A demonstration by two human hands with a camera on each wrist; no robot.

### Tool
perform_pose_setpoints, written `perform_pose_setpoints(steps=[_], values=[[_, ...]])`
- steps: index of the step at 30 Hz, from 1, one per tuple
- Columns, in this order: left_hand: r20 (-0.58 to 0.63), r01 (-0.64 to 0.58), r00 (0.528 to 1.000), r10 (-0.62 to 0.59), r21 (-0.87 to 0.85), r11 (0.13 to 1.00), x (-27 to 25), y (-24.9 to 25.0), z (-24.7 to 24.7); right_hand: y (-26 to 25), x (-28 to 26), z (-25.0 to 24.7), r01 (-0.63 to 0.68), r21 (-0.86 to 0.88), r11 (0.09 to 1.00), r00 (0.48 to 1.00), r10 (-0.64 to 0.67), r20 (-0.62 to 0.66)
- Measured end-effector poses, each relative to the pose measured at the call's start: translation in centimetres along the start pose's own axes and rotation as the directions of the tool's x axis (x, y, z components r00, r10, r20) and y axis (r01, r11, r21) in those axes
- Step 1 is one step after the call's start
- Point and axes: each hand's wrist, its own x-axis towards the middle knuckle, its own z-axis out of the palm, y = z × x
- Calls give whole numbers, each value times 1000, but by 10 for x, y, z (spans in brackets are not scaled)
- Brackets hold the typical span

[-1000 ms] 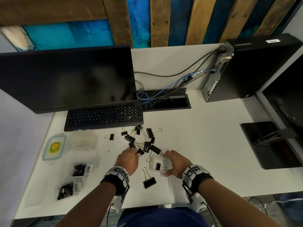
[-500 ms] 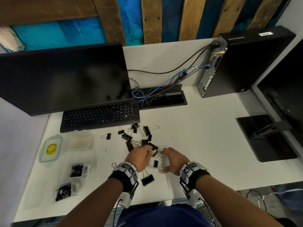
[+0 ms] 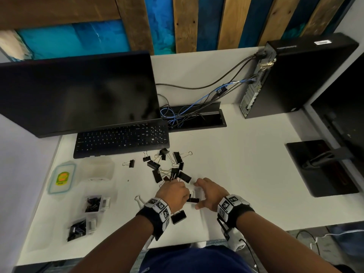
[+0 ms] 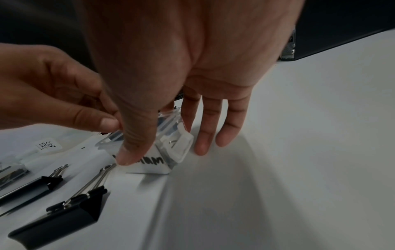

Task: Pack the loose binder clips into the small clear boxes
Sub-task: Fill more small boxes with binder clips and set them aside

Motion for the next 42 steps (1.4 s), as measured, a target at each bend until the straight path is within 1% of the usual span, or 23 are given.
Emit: perform_pose_setpoints(steps=[3, 5, 7, 10, 13, 15, 19, 22, 24, 28, 30, 33, 36, 42], values=[[109, -8, 994, -12, 176, 984, 10, 13, -3, 0, 1, -1, -2, 4, 1000, 1000, 2, 2], [208, 4, 976, -59, 257, 966, 18, 20, -5, 0, 0, -1, -1, 5, 1000, 1000, 1, 3], [279, 40, 952, -124, 290, 956, 25, 26, -7, 0, 0, 0, -1, 1, 1000, 1000, 1, 2], [308, 65, 937, -163, 305, 950, 33, 28, -6, 0, 0, 0, 0, -6, 1000, 1000, 0, -6], [303, 76, 937, -173, 308, 948, 33, 26, -4, 1, 0, 1, 0, -4, 1000, 1000, 0, -12], [275, 75, 949, -157, 287, 955, 31, 24, -4, 1, 0, 1, -7, 4, 1000, 1000, 7, -17], [162, 100, 978, -131, 186, 978, 26, 19, -1, 0, 0, 0, -15, 13, 1000, 1000, 15, -6], [86, 108, 989, -118, 115, 987, 21, 18, -1, 1, 0, -1, -16, 25, 1000, 1000, 16, -4], [54, 125, 990, -130, 88, 988, 20, 17, -1, 1, 0, -1, -13, 25, 1000, 1000, 13, -5], [25, 201, 979, -200, -2, 980, 20, 12, -3, 0, 2, -2, -5, 22, 1000, 1000, 5, 4], [19, 193, 981, -194, 50, 980, 19, 11, -5, 0, 2, -2, 1, 19, 1000, 1000, -1, 2], [29, 141, 989, -147, 151, 978, 18, 11, -8, 0, 2, -2, 3, 29, 1000, 1000, -3, 1], [31, 142, 988, -149, 158, 977, 18, 12, -12, 0, 2, -2, 3, 35, 999, 1000, -3, 6], [21, 199, 979, -203, 120, 973, 16, 14, -18, 0, 1, -1, 5, 33, 999, 1000, -5, 8]])
